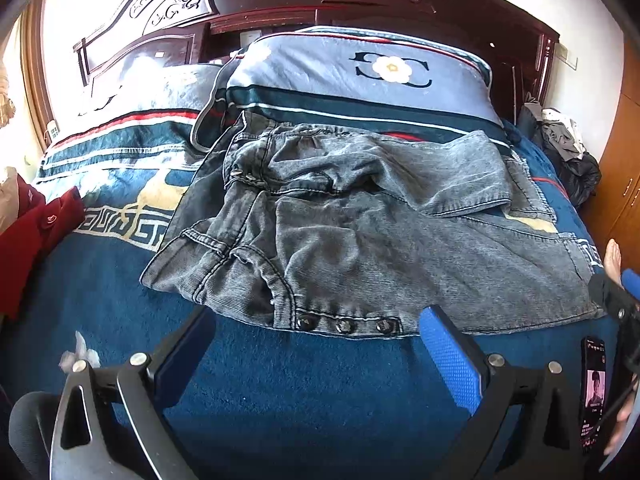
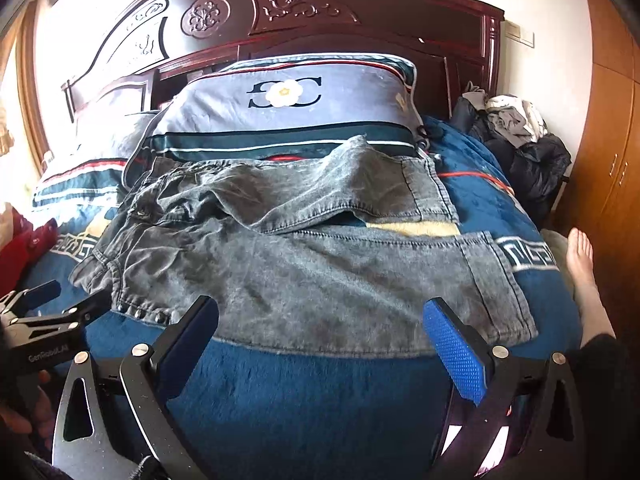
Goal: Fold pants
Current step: 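Grasp the jeans waistband with the left gripper while the right gripper grasps the other waistband edge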
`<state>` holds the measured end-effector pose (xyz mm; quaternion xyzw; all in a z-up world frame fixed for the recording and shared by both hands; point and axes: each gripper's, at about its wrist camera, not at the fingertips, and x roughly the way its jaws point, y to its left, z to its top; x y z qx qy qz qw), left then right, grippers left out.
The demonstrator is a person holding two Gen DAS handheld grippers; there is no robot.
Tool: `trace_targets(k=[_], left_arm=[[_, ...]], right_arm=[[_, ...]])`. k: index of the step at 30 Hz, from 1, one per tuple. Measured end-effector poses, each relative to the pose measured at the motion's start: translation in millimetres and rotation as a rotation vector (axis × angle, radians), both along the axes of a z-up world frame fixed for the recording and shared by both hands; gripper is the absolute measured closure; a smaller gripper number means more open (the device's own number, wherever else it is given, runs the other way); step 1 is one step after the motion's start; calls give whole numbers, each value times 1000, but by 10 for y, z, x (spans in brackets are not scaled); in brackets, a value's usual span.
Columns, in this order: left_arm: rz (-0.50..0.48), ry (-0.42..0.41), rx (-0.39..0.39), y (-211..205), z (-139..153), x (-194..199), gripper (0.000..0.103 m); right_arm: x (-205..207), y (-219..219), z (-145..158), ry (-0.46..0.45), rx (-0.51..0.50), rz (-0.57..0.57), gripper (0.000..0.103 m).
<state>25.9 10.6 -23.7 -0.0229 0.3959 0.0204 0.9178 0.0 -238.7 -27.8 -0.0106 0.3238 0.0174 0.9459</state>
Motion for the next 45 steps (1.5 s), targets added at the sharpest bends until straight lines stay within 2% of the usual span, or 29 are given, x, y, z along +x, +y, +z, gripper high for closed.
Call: trace_targets(k=[6,12,20,24,28,31,35,40,42,44,45], left_arm=[[20,39,-11,71,-69,154,0],[36,42,16,181,-28,449,0],[63,39,49,526,118,1211,0],[62,44,123,686,133,1646,0],[46,68,193,830,84,2074,0],[28,85,191,928,28,2325,0],[53,102,180,1056,-35,2634,0],[50,112,212,1108,-90,2982,0],[66,116,211,1154,-89,3105,0],[85,114,211,1203,-85,3225,0],[89,114,206,1224,-89,3279,0]], right_arm=[[218,-52,-6,6,14,0,0],[523,-149,22,16,35,-8,0],[1169,-305,224,7,31,-9,0],[1520,-338,294,20,20,11,0],[1960,-381,337,56,4,21,0],[2297,-427,319,101,15,40,0],[2808,-525,167,202,68,23,2],[3246,-649,-92,294,98,-37,2],[3396,-693,-215,330,100,-61,7],[3517,-747,-346,371,131,-75,18],[3561,-766,-407,393,149,-77,30]])
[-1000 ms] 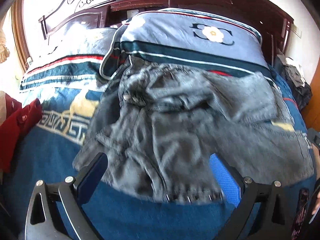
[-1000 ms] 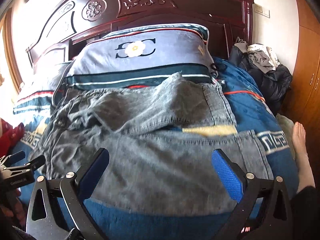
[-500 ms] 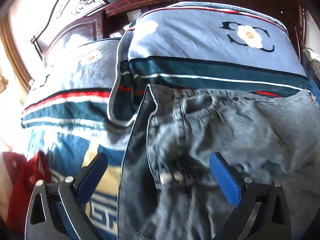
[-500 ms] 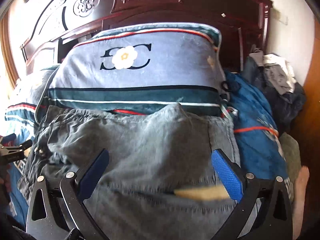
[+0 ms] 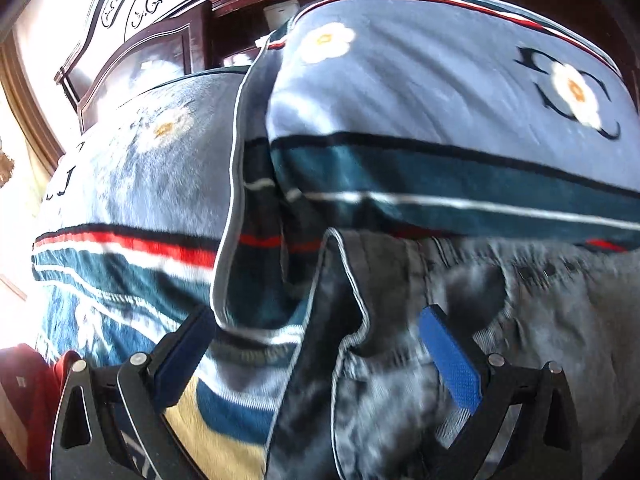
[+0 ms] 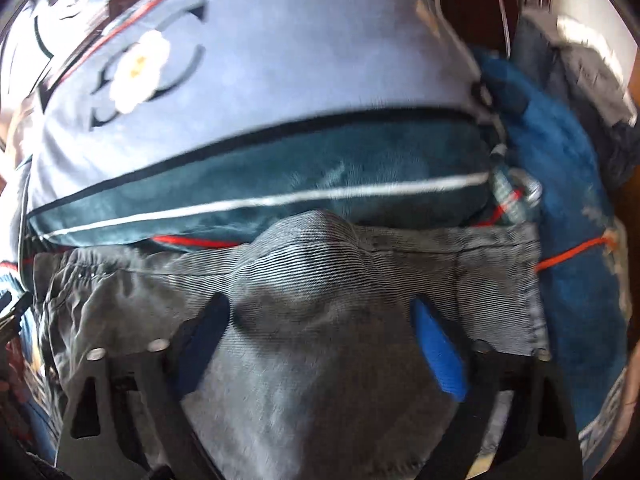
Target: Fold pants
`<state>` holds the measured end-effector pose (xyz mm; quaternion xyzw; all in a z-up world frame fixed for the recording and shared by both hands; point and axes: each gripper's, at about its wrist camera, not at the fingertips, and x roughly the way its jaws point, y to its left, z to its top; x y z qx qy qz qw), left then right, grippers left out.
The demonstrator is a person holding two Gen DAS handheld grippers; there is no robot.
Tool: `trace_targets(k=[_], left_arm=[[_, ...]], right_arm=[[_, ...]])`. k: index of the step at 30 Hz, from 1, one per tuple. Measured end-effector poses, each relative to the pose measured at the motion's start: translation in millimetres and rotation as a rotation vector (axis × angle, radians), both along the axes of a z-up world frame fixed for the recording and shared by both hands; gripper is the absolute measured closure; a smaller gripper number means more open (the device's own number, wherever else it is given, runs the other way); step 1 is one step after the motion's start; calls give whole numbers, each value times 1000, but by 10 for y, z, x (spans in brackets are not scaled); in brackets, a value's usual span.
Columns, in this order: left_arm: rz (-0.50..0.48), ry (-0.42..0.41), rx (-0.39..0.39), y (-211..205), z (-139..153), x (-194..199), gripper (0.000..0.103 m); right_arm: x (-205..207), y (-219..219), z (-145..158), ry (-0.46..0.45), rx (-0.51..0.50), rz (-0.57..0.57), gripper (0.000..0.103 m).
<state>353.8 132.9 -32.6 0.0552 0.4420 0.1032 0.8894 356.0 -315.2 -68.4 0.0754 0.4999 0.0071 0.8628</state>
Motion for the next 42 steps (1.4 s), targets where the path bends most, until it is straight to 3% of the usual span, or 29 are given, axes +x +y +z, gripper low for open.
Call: trace_targets(k=[1,3,6,11,14,16,17,18,19,20,21,22,24,25,26,27,28,30,36,42], left_arm=[[5,2,-5,19,-7,50,0],[16,4,-9,44,-28,125,0],[24,17,-16,60,-96,215,0],[24,31,4,47,-243,304,0],[21,35,6,47,-309,377,0],[16,42,-3,59,-360,449,7],[11,48,-5,63,-392,499,17],[6,59,-3,53,-430,545,26],[0,69,1,28,-459,570,30],[-14,70,5,-11,-477,581,41],[-32,65,14,-54,-469,571,57],[-58,58,26,-110,-473,563,65],[-91,56,70,-198,-480,552,79],[-109,46,71,-211,-466,534,81],[-123,38,59,-203,-445,510,83],[-132,28,40,-181,-416,484,84],[-137,19,26,-160,-381,429,84],[-149,-5,3,-103,-289,377,85],[-152,-108,-114,86,114,254,85],[-143,-207,-181,191,445,2,85]], right_arm=[[40,-12,-69,26,19,1,48],[68,-17,-155,49,25,8,74],[4,-31,-72,-29,-17,20,91],[-89,-116,439,-261,-200,-54,93],[-11,-193,435,-218,-171,-35,93],[-13,-214,377,-189,-90,-3,89],[-44,-205,360,-181,-63,0,83],[-64,-171,335,-174,-38,8,62],[-92,-131,318,-175,-12,15,33],[-105,-66,307,-179,-5,18,22],[-119,-25,301,-184,-6,22,20],[-117,36,290,-183,-17,36,20],[6,137,180,-137,-72,63,21],[74,196,88,-87,-115,67,31],[141,234,-23,-31,-137,70,47],[188,255,-129,15,-143,69,74],[207,281,-208,40,-177,62,83],[171,380,-176,-2,-239,103,93],[-39,518,488,-247,-279,103,94],[-273,723,1200,-482,-337,135,94]])
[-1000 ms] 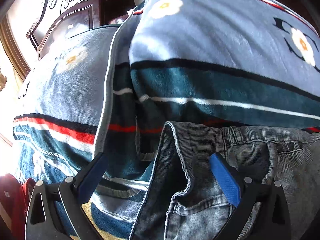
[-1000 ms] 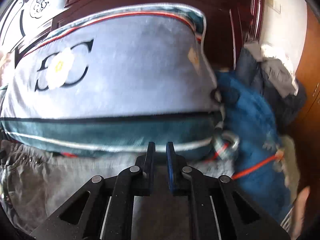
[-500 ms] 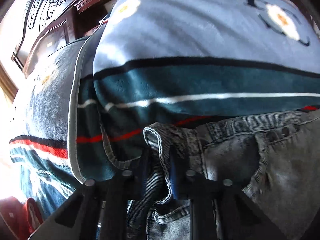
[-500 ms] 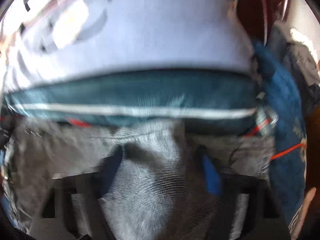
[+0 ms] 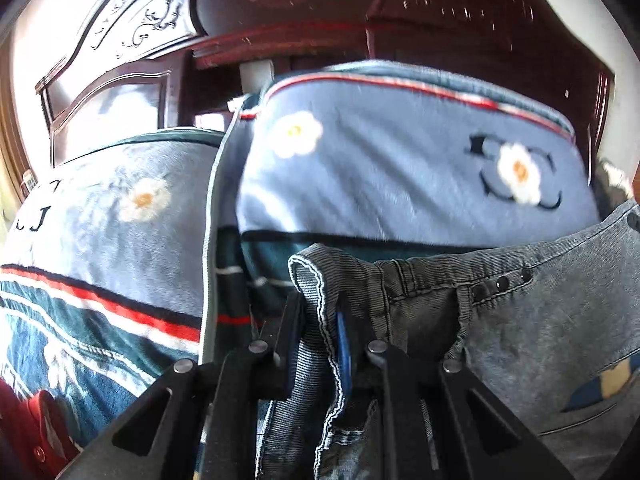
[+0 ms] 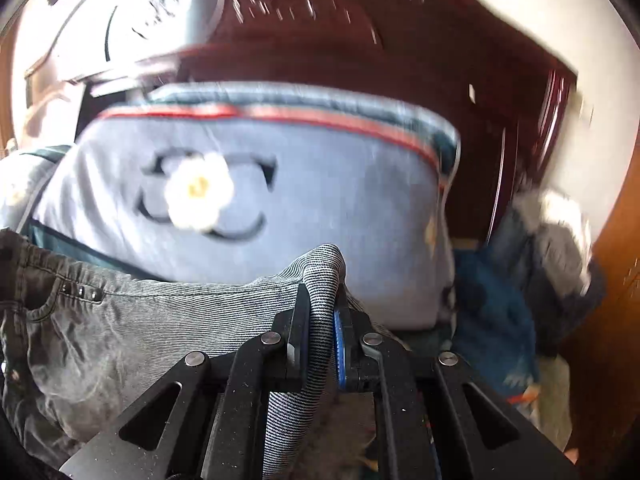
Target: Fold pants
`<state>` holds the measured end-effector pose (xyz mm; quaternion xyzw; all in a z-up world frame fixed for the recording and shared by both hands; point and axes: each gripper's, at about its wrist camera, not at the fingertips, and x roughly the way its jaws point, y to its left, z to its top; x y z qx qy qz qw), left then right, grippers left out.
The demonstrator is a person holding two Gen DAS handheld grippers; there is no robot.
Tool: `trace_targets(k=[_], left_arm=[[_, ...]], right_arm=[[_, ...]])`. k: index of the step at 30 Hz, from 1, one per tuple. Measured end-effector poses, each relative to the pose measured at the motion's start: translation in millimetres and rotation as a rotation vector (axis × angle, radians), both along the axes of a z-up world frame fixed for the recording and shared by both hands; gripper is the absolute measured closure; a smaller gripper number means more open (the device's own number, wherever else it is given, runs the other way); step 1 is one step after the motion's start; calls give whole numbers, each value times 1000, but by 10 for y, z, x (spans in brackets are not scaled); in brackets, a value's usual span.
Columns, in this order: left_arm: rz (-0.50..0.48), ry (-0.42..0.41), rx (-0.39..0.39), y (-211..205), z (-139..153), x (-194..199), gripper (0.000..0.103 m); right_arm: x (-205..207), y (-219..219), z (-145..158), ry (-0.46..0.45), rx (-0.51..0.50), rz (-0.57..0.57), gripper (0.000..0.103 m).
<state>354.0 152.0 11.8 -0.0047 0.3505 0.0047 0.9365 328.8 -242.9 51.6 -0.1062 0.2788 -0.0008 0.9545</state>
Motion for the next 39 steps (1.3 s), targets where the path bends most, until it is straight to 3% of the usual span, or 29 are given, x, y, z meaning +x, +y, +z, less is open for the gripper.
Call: trace_targets(k=[4,10,18,27,30,31,32,33,34,35,37,39], left_arm=[[-20,-21,-42,44,75,-417,85],[-115,-10,-77,116,55,-1055,85],[-184,42,-108,223,18,-1829,89],[-167,177,-99,568,-302,-2269,89],[-184,244,-165,557,-418,-2246,87],[-185,264,-195,546,-455,-2225,86],[-184,283,-227,527,-490,-2189,77],[-177,295,-250,510,-521,-2167,58],[-163,306,-265,490,-555,-2149,47],[-152,319,-275,458,-591,-2120,29],[-147,331,-264,379,-656,-2086,27],[-149,359,-237,311,-733,-2044,27]], right_arm=[[-264,57,109,-49,-57,60,94],[-872,27,-83,-15,-80,137,94],[-1719,-118,-308,51,16,139,94],[-2504,-172,-856,206,38,127,94],[-2628,-162,-1150,303,25,123,94],[-2652,-145,-1229,327,11,122,93],[-2650,-135,-1268,343,5,121,92],[-2655,-127,-1293,354,8,112,84],[-2664,-126,-1295,352,17,104,73],[-2678,-126,-1277,345,30,99,69],[-2697,-113,-1196,321,64,92,50],[-2726,-108,-1117,293,94,88,43]])
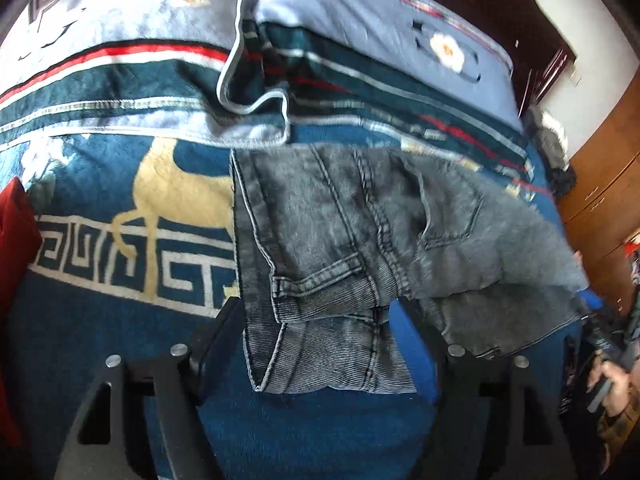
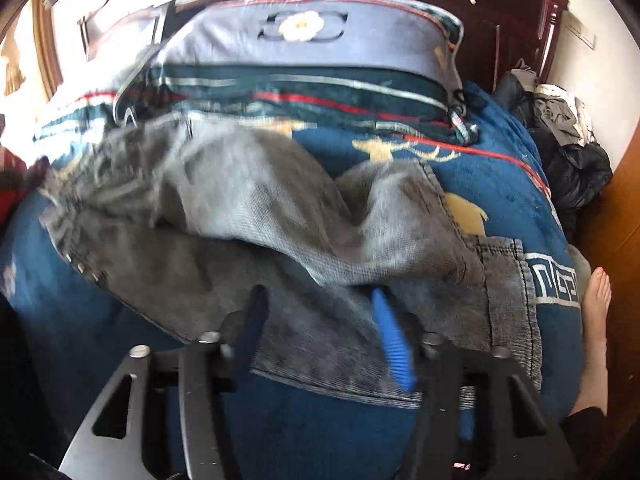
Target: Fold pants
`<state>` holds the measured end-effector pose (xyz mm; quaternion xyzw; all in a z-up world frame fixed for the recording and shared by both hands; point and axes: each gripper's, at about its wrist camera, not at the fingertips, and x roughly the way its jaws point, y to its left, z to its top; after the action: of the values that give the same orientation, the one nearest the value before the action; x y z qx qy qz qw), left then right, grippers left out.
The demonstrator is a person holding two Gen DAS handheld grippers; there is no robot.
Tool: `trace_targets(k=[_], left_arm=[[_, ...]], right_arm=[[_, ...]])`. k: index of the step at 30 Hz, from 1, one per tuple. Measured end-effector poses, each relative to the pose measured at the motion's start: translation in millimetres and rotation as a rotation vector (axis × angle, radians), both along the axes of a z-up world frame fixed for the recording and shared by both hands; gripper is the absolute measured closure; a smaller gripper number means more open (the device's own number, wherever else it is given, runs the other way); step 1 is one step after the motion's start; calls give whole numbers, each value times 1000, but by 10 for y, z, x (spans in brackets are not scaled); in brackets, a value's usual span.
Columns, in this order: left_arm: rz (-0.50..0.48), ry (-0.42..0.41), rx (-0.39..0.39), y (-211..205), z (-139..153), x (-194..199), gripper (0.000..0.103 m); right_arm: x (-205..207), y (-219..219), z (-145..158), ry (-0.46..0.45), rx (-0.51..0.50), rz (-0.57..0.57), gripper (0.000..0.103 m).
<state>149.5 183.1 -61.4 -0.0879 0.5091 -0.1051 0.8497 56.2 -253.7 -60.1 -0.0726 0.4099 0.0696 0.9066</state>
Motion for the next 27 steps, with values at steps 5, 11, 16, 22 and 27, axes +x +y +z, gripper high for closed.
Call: trace_targets(k=[5,11,16,22,27], left_arm=[[11,29,-42,-48,-117,131,37],[-2,61,-4,-151,-191,320,89],[9,3,-52,-35,20,272,99],[9,31,-163,183,211,197,99],[44,154,-223,171,14,159,89]], right_arm=[[5,139,76,-50,-52,35,30],[276,415,-97,-44,-329,130,26],[286,476,-45,-100,-405,169,83],[319,368,69,-69,-308,144,88],[219,412,85,-105,-351,155,36]])
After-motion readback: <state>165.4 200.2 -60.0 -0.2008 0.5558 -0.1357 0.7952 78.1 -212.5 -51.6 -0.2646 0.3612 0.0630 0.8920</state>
